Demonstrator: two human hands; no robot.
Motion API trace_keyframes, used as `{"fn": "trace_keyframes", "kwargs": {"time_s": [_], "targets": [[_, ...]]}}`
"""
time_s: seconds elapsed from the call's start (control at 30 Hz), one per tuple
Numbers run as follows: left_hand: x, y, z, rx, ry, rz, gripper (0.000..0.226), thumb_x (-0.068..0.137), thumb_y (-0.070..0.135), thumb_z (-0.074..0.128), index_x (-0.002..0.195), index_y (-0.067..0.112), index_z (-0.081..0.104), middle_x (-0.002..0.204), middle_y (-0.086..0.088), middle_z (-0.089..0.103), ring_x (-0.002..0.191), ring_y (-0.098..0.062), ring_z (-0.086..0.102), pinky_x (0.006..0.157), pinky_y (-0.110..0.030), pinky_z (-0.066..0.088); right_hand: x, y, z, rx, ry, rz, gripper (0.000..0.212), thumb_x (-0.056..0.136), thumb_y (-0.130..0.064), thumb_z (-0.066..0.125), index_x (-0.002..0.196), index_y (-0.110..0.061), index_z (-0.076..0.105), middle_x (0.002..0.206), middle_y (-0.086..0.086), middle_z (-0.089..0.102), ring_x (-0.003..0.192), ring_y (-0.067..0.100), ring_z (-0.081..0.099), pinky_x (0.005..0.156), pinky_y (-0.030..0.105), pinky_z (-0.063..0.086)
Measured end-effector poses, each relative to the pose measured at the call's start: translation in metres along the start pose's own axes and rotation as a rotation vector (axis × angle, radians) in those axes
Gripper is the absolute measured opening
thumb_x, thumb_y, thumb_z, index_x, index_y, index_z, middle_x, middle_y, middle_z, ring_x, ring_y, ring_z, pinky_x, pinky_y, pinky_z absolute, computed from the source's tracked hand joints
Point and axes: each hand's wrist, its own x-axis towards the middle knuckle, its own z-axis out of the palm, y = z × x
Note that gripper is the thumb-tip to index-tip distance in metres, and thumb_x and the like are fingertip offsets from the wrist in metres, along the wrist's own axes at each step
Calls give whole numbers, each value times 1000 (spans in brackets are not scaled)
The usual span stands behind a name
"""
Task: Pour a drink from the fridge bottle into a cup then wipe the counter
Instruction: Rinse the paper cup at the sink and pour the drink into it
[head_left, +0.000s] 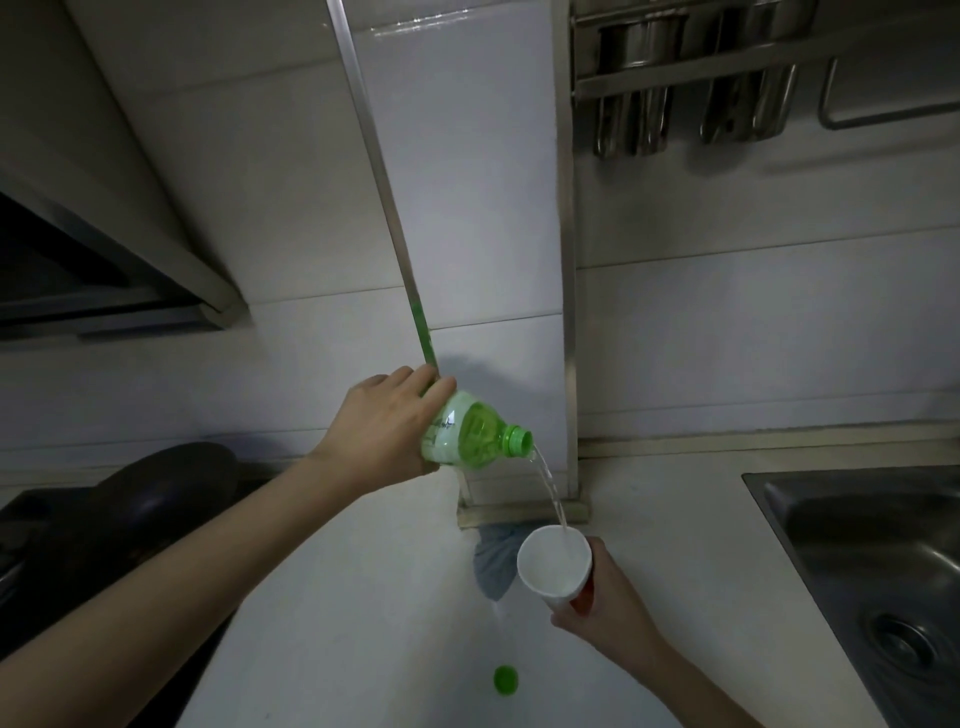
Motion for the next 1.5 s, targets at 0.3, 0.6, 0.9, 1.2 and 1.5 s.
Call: {"fn": "trace_keyframes", "kwargs": {"time_s": [0.3,0.6,0.9,1.2,1.5], "targets": [[-11,-4,-4,21,-20,-17,67,48,48,81,104,20,55,87,3,57,71,-21,58,55,-29,43,-6,2,10,-1,4,38,69,47,-33,82,106,-36,47,106,-14,60,96,6,61,75,27,55],[-24,-6,-8,20,-32,-33,64,48,47,79,102,21,56,86,3,56,70,-22,58,55,-30,45,-1,-4,20,-1,19,24,70,47,-36,83,107,-36,47,104,-12,62,93,12,63,74,40,57],[-37,-10,-17,36,-59,-59,70,45,48,84,103,19,58,88,2,58,72,-22,59,55,-29,43,-8,-20,22,12,-25,-10,71,50,-26,82,109,-39,45,114,-10,58,106,9,57,83,29,52],[-47,-11,-21,31,-43,-65,68,45,46,84,102,18,58,87,1,57,72,-24,59,55,-30,43,-19,-34,25,13,-38,-15,71,49,-28,82,109,-41,44,114,-14,58,105,4,56,80,23,51],[-59,-6,-10,-23,-32,-95,74,44,50,85,104,20,56,90,3,58,74,-22,59,56,-27,36,-26,-42,26,-11,-51,-18,75,48,-31,81,114,-33,45,113,-12,58,105,7,57,79,18,48]]}}
